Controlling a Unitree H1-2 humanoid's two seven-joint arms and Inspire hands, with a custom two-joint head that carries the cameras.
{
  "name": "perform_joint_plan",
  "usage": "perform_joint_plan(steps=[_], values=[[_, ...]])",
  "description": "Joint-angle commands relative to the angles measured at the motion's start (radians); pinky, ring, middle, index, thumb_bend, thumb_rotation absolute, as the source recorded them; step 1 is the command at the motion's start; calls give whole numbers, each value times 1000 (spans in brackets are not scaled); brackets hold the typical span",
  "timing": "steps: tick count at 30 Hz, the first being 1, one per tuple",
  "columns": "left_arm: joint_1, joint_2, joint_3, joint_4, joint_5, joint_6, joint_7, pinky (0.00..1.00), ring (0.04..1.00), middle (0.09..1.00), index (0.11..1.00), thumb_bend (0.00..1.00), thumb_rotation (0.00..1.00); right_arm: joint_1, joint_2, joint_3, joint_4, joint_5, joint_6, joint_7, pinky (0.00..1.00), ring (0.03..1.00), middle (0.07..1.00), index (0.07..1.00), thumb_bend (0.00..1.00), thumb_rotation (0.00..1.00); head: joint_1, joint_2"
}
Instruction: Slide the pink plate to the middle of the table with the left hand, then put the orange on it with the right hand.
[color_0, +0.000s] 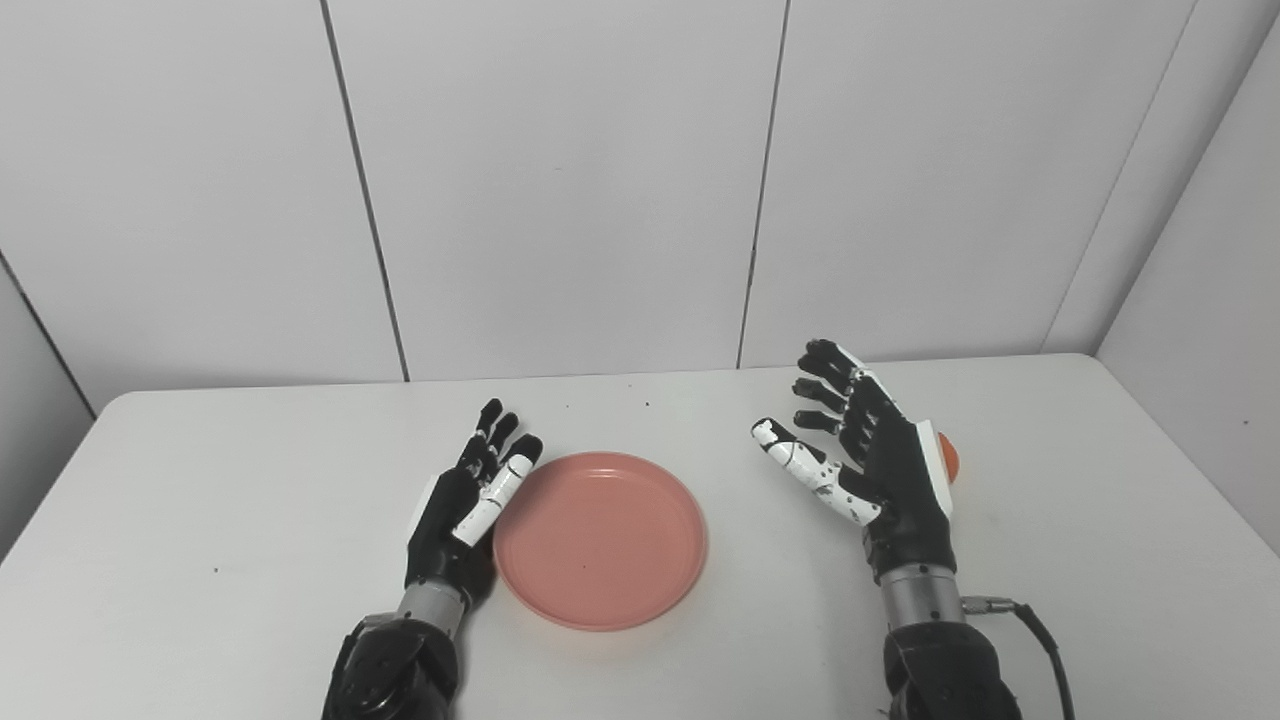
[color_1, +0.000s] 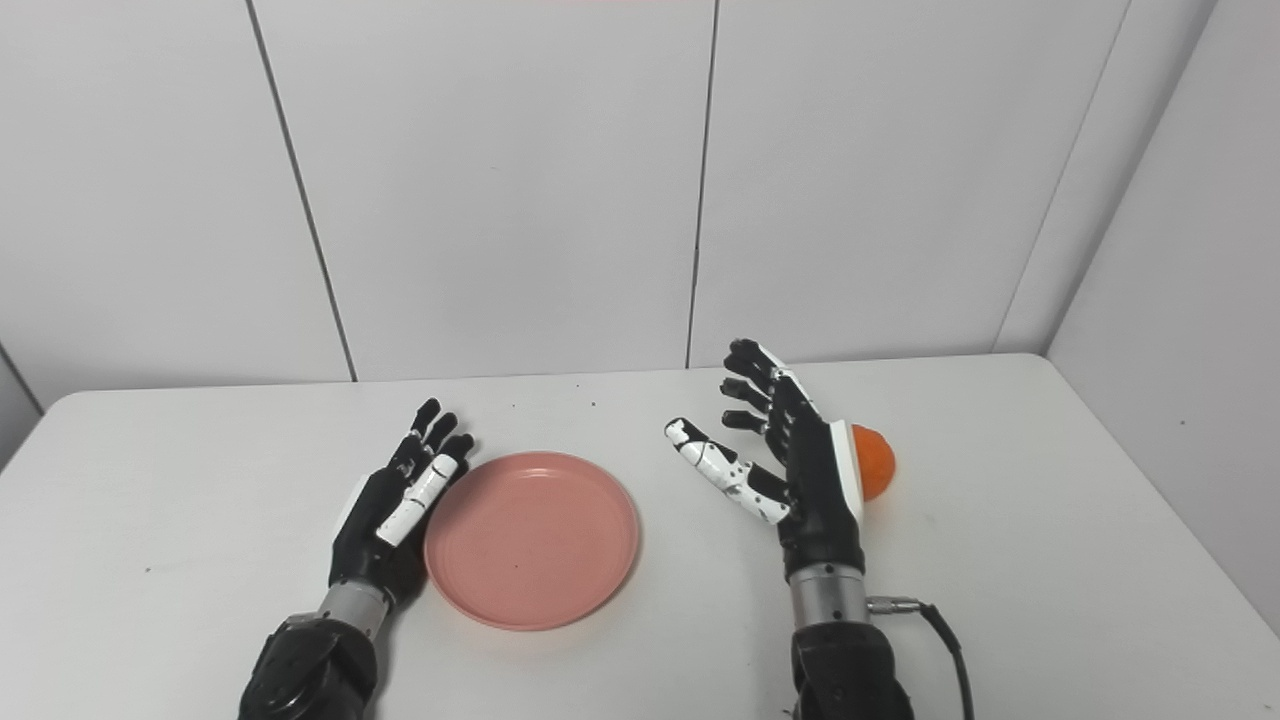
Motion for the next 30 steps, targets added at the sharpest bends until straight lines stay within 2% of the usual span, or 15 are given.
perform_joint_plan(steps=[1, 4, 9, 12, 15, 20, 24, 27, 30], values=[[11, -1, -13, 9, 35, -2, 25, 1000, 914, 959, 1000, 627, 594, -54, -31, -3, -25, -68, 11, -13, 689, 787, 815, 815, 639, 488, 1, -1], [16, -10, -17, 3, 65, -8, 48, 996, 894, 907, 1000, 612, 684, -75, -69, -2, -11, -123, 11, -12, 690, 787, 819, 822, 645, 545, 1, -2], [19, -14, -28, -7, 97, -4, 65, 1000, 884, 890, 1000, 575, 768, -112, -135, -11, 42, -193, -18, -26, 686, 788, 829, 832, 649, 624, 3, -4], [20, -10, -38, -7, 111, -9, 63, 1000, 890, 896, 1000, 579, 810, -136, -163, -19, 80, -218, -25, -42, 644, 769, 837, 842, 690, 609, 2, -6], [20, -7, -42, -6, 115, -11, 62, 1000, 886, 890, 1000, 596, 829, -160, -199, -12, 115, -273, -16, -48, 656, 781, 831, 843, 715, 585, 0, -8], [18, -3, -43, -2, 121, -10, 64, 995, 869, 882, 1000, 598, 854, -190, -263, 27, 178, -410, -22, -85, 640, 758, 820, 841, 724, 577, -7, -13], [18, -5, -34, -9, 106, 10, 62, 1000, 872, 885, 1000, 622, 848, -207, -310, 64, 215, -500, -22, -103, 705, 785, 831, 844, 718, 573, -14, -15], [15, -1, -33, -2, 103, 7, 55, 999, 875, 895, 1000, 634, 855, -220, -352, 94, 253, -565, -18, -106, 799, 821, 831, 818, 720, 616, -15, -17], [14, 2, -35, 1, 105, 5, 55, 1000, 874, 895, 1000, 641, 853, -236, -385, 119, 291, -600, 4, -78, 786, 823, 833, 823, 733, 642, -15, -20]])
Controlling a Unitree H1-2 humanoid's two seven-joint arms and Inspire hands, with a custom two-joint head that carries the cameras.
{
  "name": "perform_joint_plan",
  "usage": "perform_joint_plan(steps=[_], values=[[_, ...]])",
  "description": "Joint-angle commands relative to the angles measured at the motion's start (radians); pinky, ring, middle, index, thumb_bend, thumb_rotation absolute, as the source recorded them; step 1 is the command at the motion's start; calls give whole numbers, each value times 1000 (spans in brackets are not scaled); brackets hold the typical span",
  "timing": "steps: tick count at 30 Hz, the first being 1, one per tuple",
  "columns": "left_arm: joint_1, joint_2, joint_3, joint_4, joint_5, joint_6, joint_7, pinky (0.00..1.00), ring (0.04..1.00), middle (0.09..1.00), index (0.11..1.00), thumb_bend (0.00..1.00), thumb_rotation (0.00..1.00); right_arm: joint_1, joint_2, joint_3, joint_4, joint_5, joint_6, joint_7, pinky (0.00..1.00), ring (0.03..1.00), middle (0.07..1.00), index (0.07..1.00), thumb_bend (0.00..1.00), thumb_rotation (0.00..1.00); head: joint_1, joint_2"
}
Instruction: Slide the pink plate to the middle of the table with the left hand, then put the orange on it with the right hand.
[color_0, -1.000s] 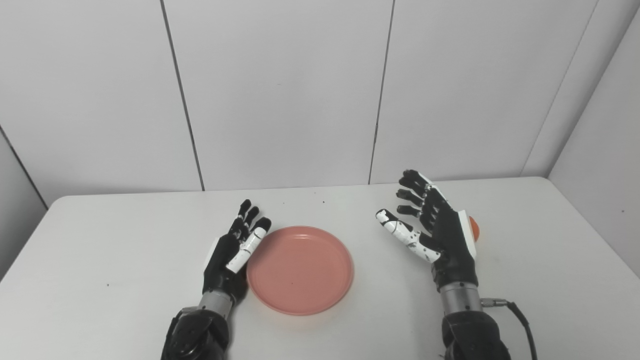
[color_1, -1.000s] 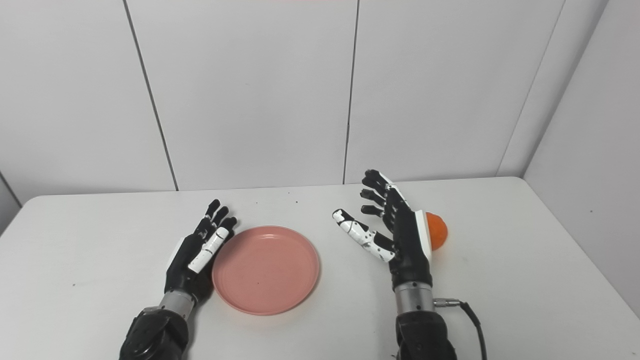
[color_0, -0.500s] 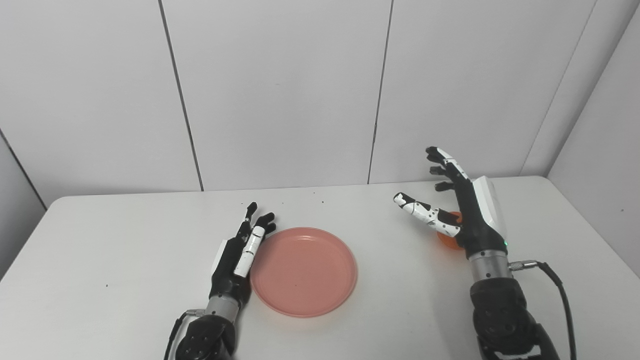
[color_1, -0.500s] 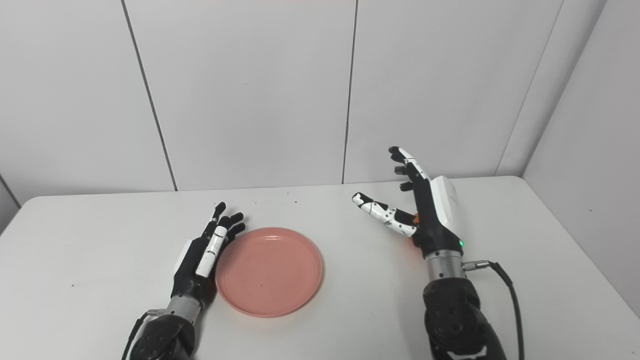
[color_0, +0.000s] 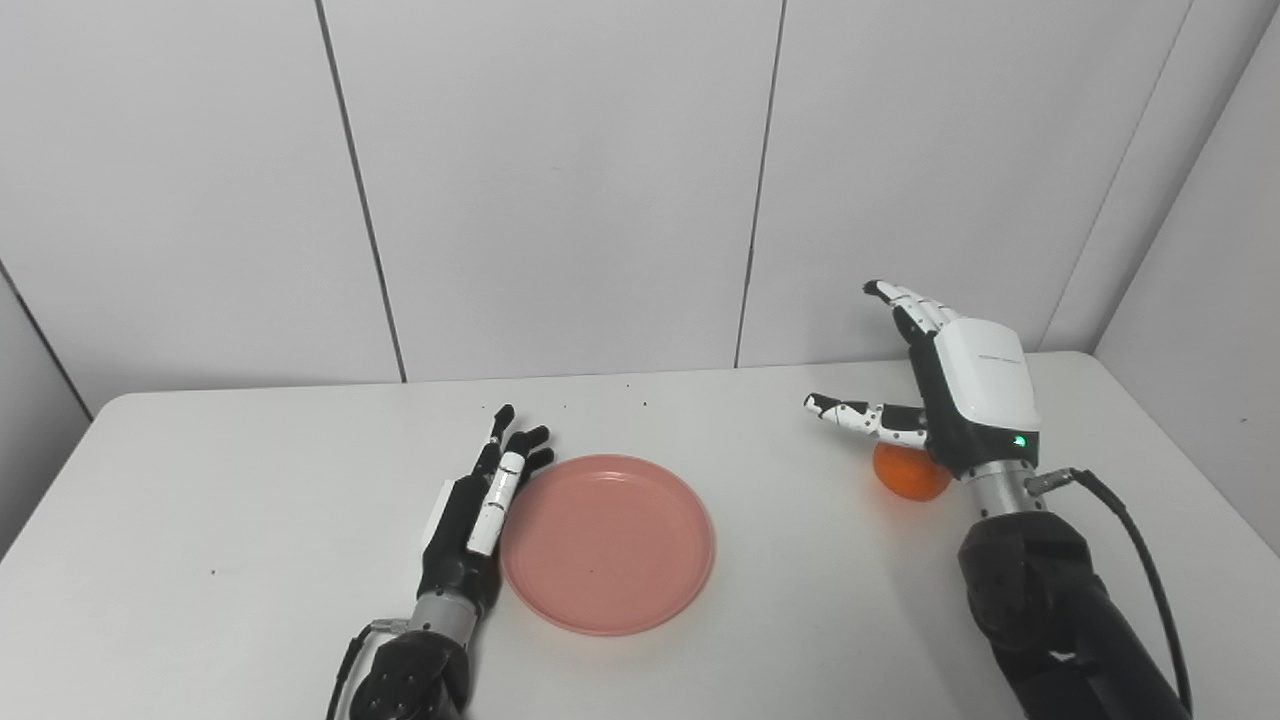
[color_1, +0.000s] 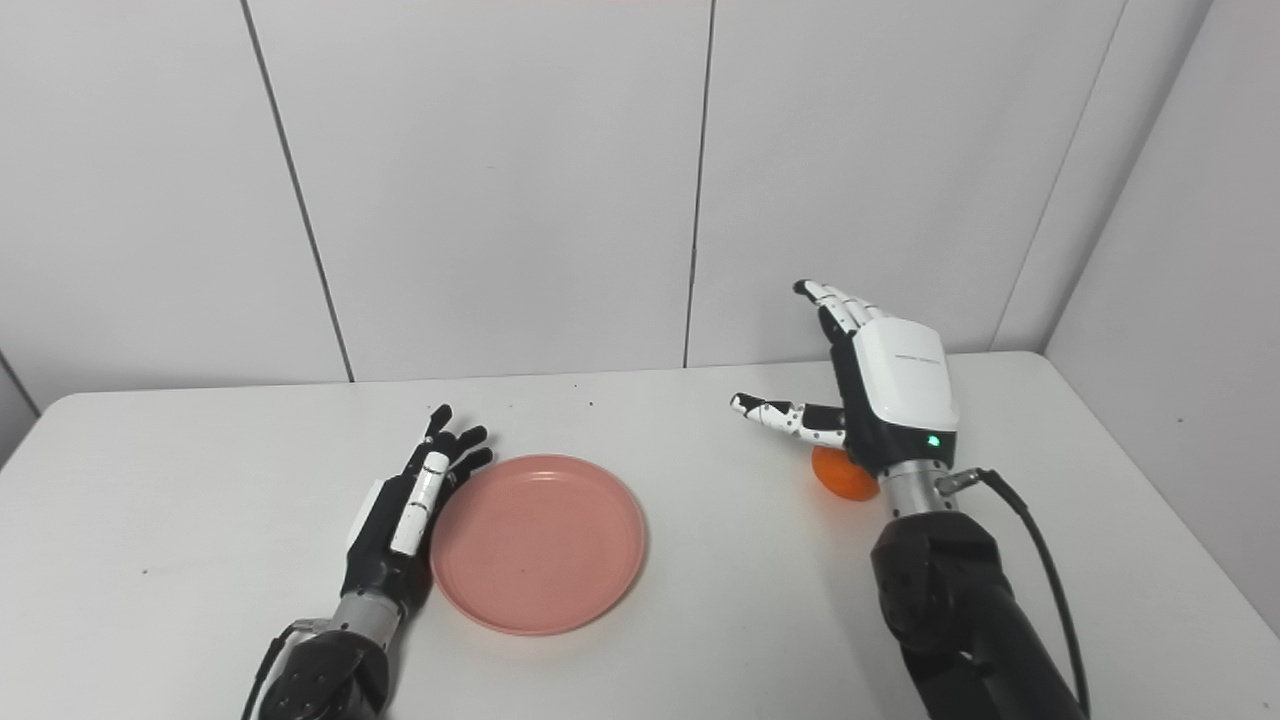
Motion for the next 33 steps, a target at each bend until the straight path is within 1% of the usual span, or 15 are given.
perform_joint_plan(steps=[1, 3, 7, 9, 10, 14, 20, 22, 23, 28, 31, 33], values=[[4, 7, 1, 5, -1, 31, -3, 1000, 873, 894, 1000, 640, 846, -55, -38, 7, -4, -33, 0, 8, 777, 821, 834, 829, 742, 648, 0, -2], [5, 6, 1, 3, -2, 34, -4, 1000, 873, 894, 1000, 640, 844, -65, -44, 14, 18, -48, 13, 18, 765, 817, 832, 830, 753, 648, -1, -5], [1, 8, 1, 17, -5, 24, -9, 1000, 871, 902, 1000, 633, 840, -80, -48, 21, 76, -70, 18, 10, 711, 783, 804, 813, 784, 645, -7, -12], [0, 10, -2, 23, -1, 19, -11, 996, 871, 898, 1000, 623, 847, -82, -49, 27, 96, -86, 31, 15, 699, 770, 796, 808, 794, 663, -6, -13], [-1, 11, -2, 25, -1, 16, -12, 994, 870, 896, 1000, 634, 849, -83, -51, 30, 107, -93, 38, 19, 689, 759, 787, 802, 802, 670, -6, -13], [0, 11, -2, 22, -3, 15, -15, 1000, 872, 893, 1000, 635, 803, -87, -59, 36, 145, -103, 45, 25, 659, 735, 767, 789, 809, 701, -5, -10], [3, 10, 1, 11, -7, 27, -16, 999, 871, 896, 1000, 606, 779, -90, -60, 29, 228, -61, 59, 43, 640, 729, 771, 785, 810, 712, -4, -6], [2, 11, 2, 11, -7, 29, -17, 996, 870, 898, 1000, 607, 786, -92, -57, 24, 254, -39, 51, 33, 599, 713, 761, 776, 812, 742, -5, -5], [1, 12, 2, 13, -7, 26, -19, 992, 868, 895, 1000, 625, 790, -92, -56, 22, 262, -28, 49, 31, 588, 712, 758, 774, 813, 746, -5, -5], [-1, 10, 4, 15, -6, 28, -16, 981, 861, 894, 1000, 657, 766, -91, -59, 26, 269, -2, 65, 47, 574, 717, 764, 776, 801, 752, -5, -7], [0, 12, 3, 18, -4, 19, -19, 980, 861, 893, 1000, 638, 759, -89, -64, 31, 268, -2, 72, 52, 571, 722, 772, 782, 803, 771, -6, -5], [0, 15, 2, 22, -6, 12, -25, 991, 864, 896, 1000, 640, 766, -88, -65, 33, 269, -4, 72, 50, 571, 717, 768, 781, 802, 766, -6, -5]])
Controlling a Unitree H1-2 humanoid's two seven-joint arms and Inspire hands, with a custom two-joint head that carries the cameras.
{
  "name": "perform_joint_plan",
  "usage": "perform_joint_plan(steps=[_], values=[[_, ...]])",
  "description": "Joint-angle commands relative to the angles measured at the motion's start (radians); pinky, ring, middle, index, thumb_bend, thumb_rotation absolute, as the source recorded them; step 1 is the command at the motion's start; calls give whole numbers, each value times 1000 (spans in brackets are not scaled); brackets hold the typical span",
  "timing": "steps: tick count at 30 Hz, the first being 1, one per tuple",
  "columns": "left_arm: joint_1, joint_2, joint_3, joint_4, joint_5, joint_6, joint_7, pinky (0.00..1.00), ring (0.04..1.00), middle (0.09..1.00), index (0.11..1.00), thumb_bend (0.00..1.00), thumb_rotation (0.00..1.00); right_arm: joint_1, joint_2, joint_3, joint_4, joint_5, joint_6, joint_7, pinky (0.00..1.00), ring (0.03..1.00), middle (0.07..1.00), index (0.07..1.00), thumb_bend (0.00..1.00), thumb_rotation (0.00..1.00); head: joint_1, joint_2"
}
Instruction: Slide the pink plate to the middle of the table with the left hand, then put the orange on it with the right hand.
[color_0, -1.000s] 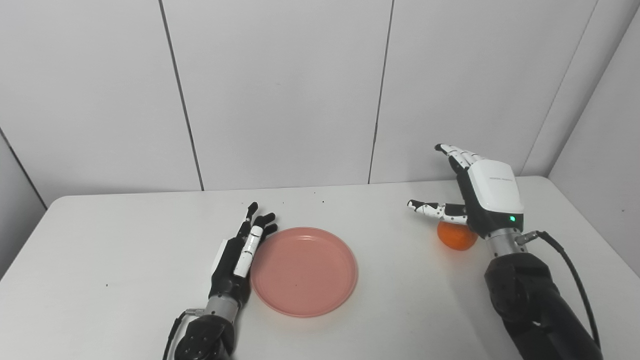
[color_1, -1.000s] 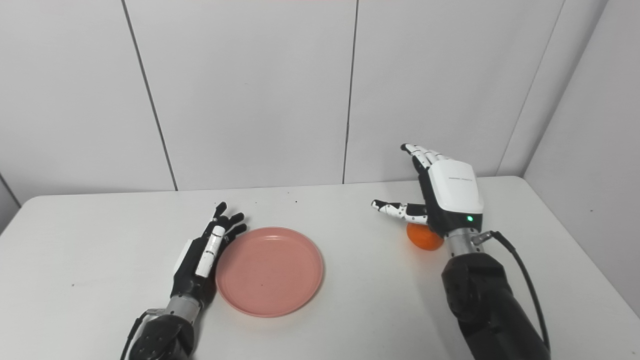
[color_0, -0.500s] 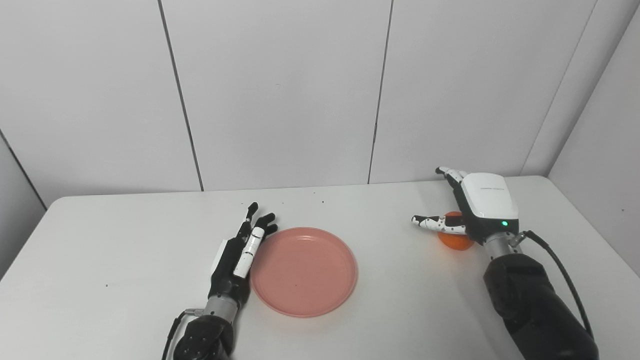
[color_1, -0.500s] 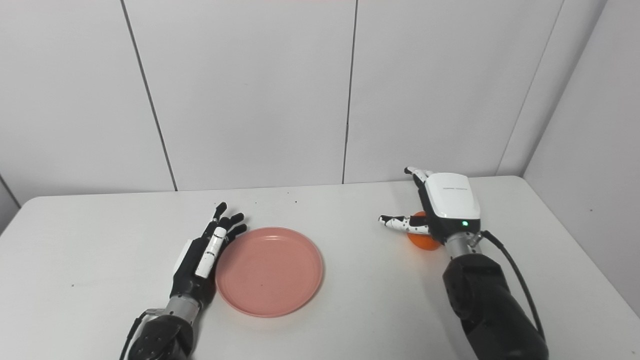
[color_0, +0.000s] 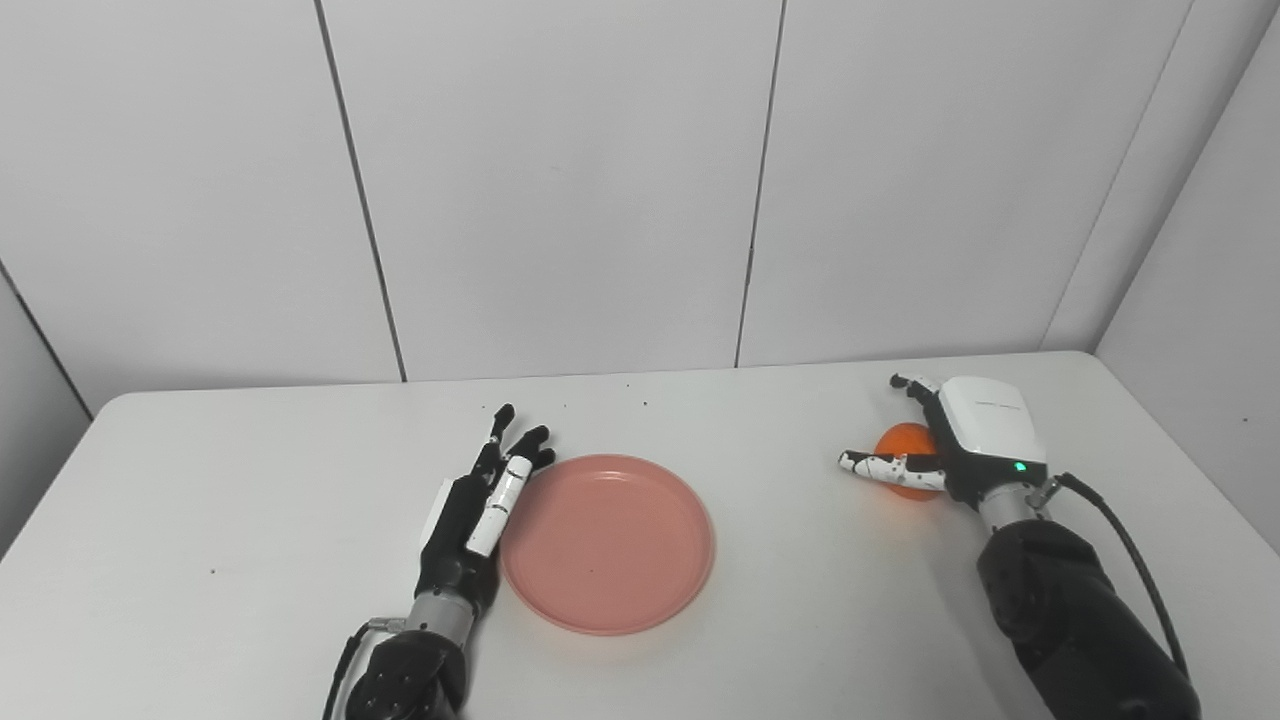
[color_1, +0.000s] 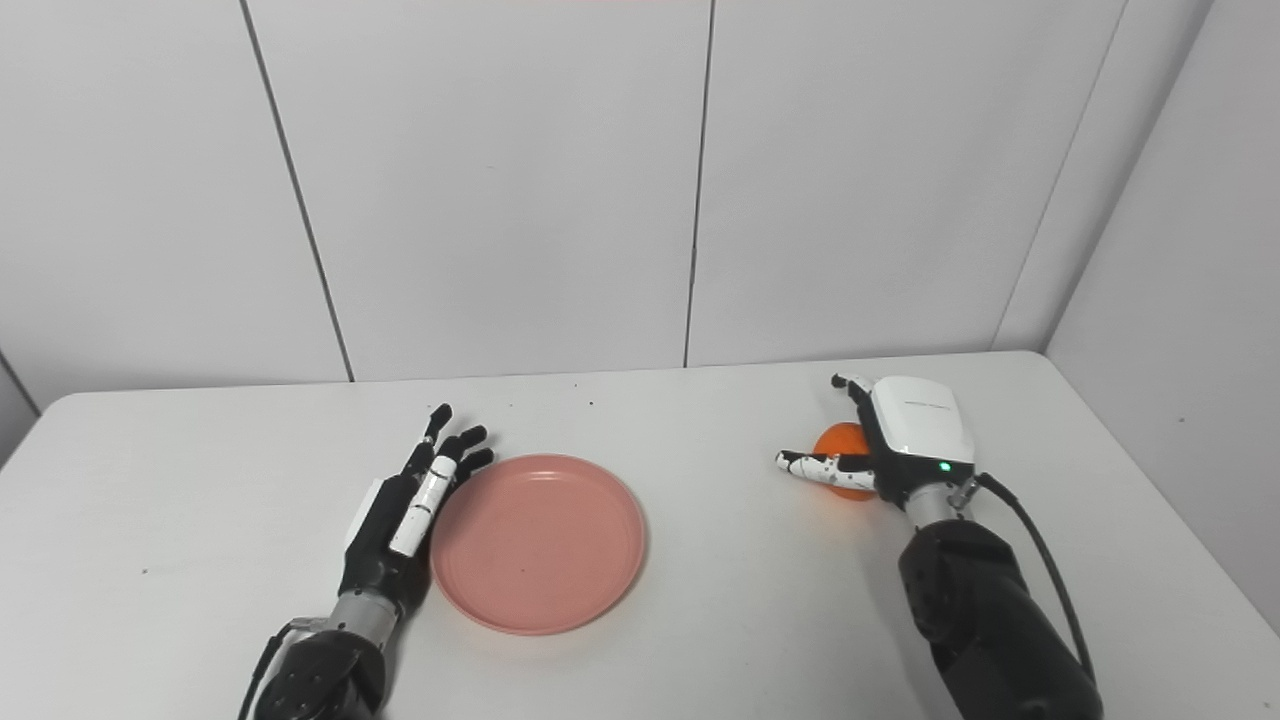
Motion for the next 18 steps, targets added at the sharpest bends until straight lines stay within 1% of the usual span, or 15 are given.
perform_joint_plan(steps=[1, 5, 9, 14, 15, 17, 18], values=[[0, 7, 0, 16, -6, 23, -8, 992, 864, 895, 1000, 641, 767, -43, -29, -7, -24, 1, 23, -12, 570, 715, 766, 781, 802, 764, 0, 1], [5, 6, 0, 3, -5, 35, -10, 994, 868, 898, 1000, 637, 764, -37, -27, -7, -24, 5, 20, -13, 576, 715, 765, 784, 803, 762, 2, 2], [3, 1, 5, 4, -7, 37, -4, 998, 866, 898, 1000, 664, 737, -33, -22, -7, -27, 7, 27, -6, 577, 723, 776, 791, 807, 770, 6, 3], [4, 1, 2, 5, 1, 31, -1, 987, 855, 897, 1000, 653, 748, -33, -16, -8, -23, 11, 27, -12, 566, 714, 767, 788, 805, 764, 7, 2], [4, 1, 2, 3, 0, 34, -2, 987, 855, 897, 1000, 654, 748, -33, -17, -8, -17, 10, 17, -27, 574, 715, 766, 786, 805, 769, 7, 2], [5, 1, 1, 3, -1, 34, -3, 993, 859, 897, 1000, 659, 761, -33, -17, -8, -8, 9, 0, -50, 649, 747, 771, 771, 806, 817, 7, 2], [5, 2, 1, 4, -1, 33, -4, 992, 859, 895, 1000, 661, 768, -33, -17, -8, -5, 10, -5, -58, 697, 773, 782, 771, 809, 860, 7, 2]])
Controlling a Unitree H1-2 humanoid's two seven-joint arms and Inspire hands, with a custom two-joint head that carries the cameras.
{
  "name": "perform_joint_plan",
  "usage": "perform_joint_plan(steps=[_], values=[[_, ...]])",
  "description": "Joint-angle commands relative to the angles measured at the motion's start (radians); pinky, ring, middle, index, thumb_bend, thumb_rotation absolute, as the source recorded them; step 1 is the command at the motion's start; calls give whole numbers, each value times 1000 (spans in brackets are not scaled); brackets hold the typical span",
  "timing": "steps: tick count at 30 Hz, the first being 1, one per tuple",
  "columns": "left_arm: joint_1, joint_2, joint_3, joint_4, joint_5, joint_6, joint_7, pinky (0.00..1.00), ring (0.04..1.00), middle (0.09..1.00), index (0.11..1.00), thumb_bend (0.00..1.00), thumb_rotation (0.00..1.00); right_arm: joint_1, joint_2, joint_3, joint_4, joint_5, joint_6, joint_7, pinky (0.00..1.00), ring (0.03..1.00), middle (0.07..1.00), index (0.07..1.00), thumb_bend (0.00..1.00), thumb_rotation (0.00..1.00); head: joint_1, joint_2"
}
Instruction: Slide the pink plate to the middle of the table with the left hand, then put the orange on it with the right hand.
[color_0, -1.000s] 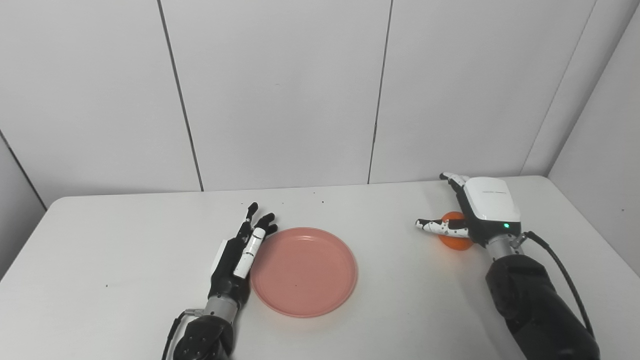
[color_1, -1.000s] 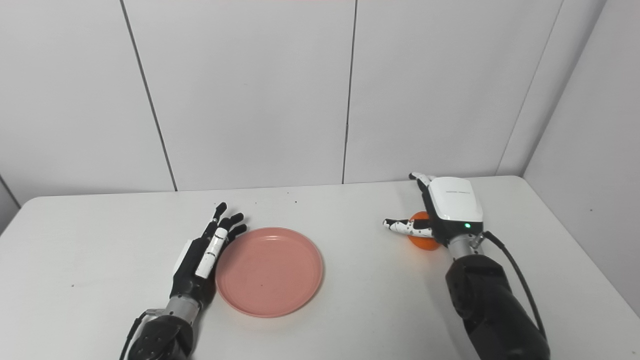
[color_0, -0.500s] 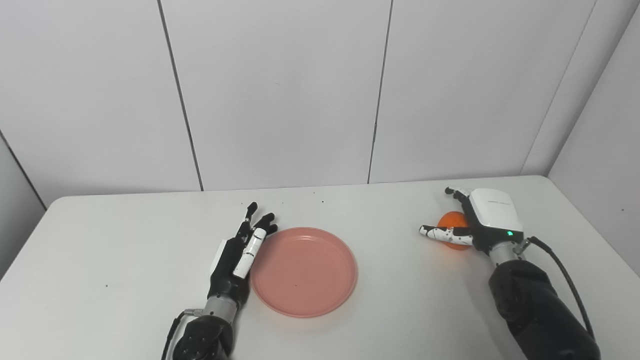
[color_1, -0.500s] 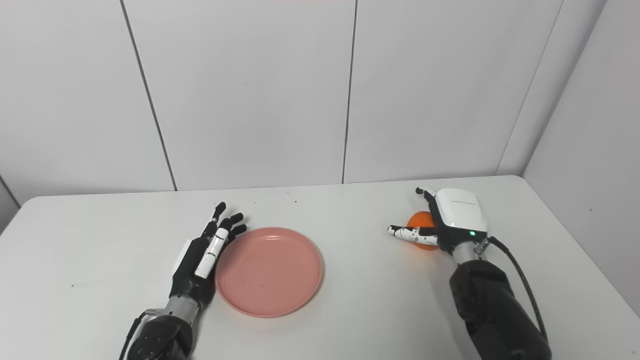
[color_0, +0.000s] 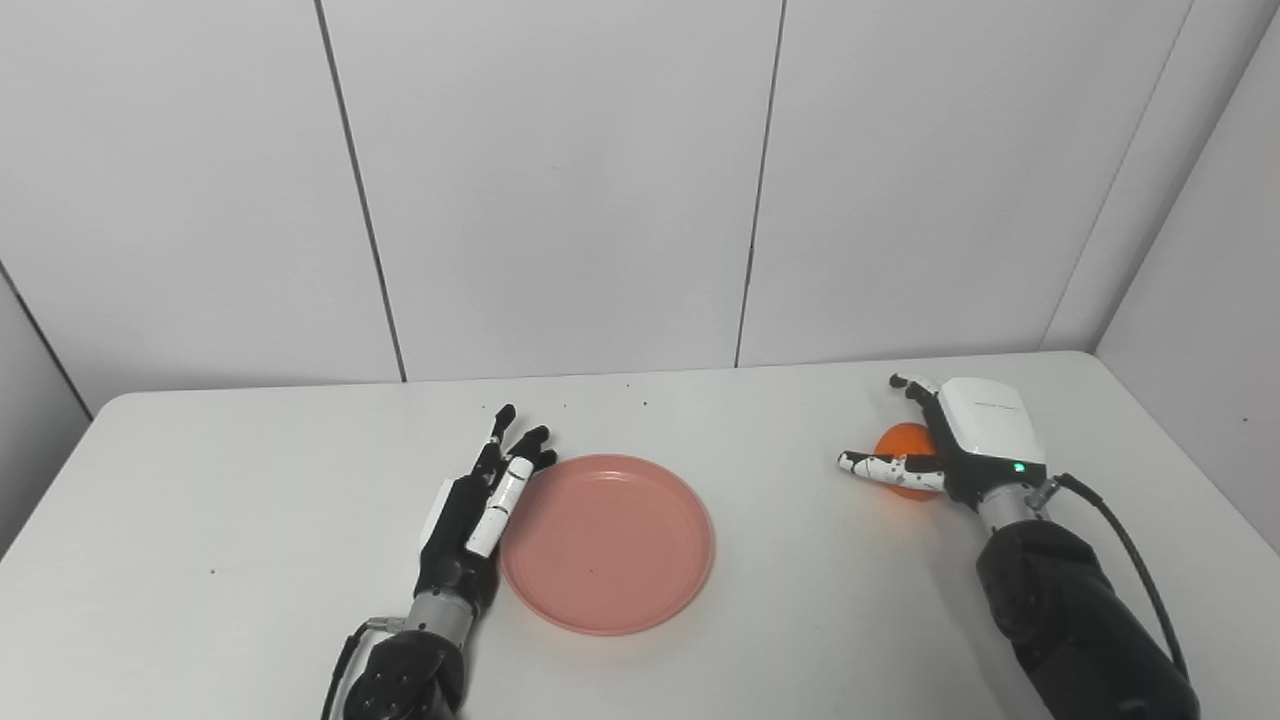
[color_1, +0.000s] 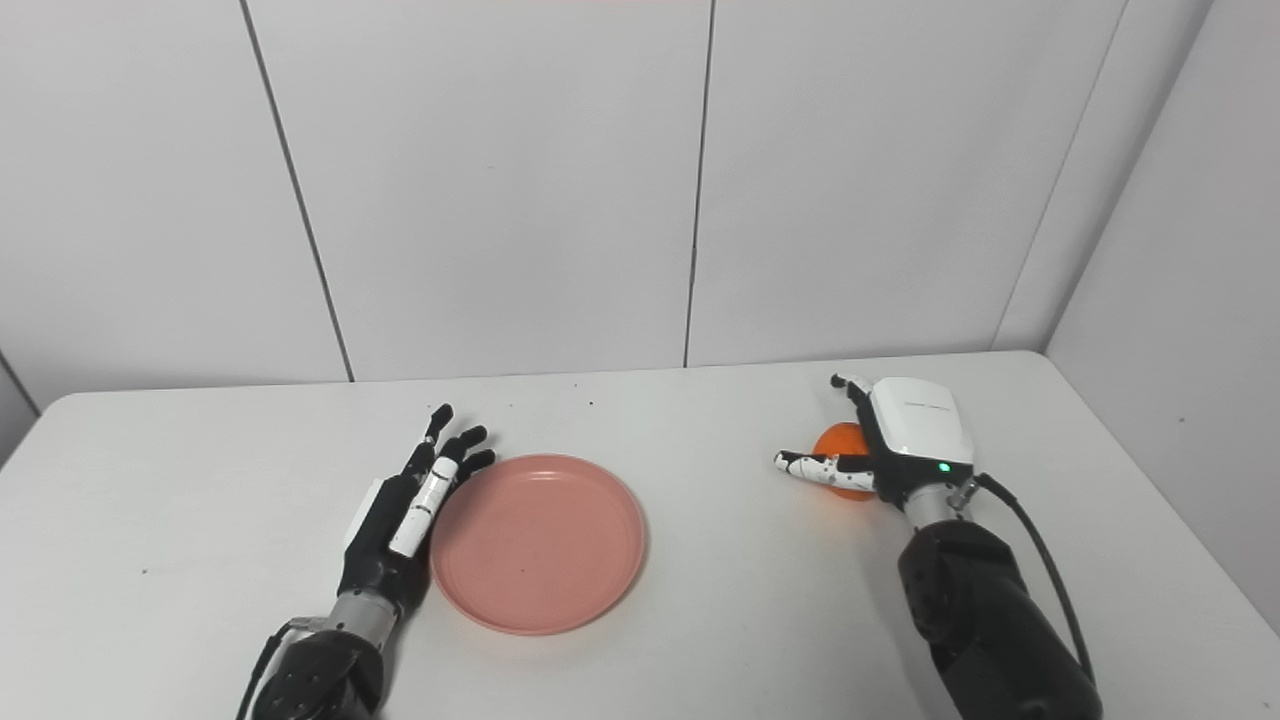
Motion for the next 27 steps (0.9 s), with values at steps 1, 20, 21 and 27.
perform_joint_plan(steps=[1, 20, 21, 27], values=[[5, 2, -3, 5, 2, 31, 2, 992, 859, 895, 1000, 661, 774, -34, -18, -9, -4, 10, -19, -60, 728, 789, 790, 771, 811, 887, 1, 1], [10, -6, 3, -12, -11, 46, 3, 1000, 862, 896, 1000, 641, 762, -57, -28, 35, 58, 61, -33, -76, 761, 800, 802, 791, 875, 1000, 13, 8], [9, -6, 4, -12, -11, 47, 3, 1000, 862, 896, 1000, 640, 760, -57, -28, 36, 60, 63, -33, -76, 760, 800, 802, 790, 876, 1000, 14, 8], [8, -1, -2, -3, 3, 35, 3, 988, 855, 897, 1000, 656, 769, -64, -30, 49, 73, 62, -31, -76, 759, 799, 802, 790, 881, 1000, 14, 8]])
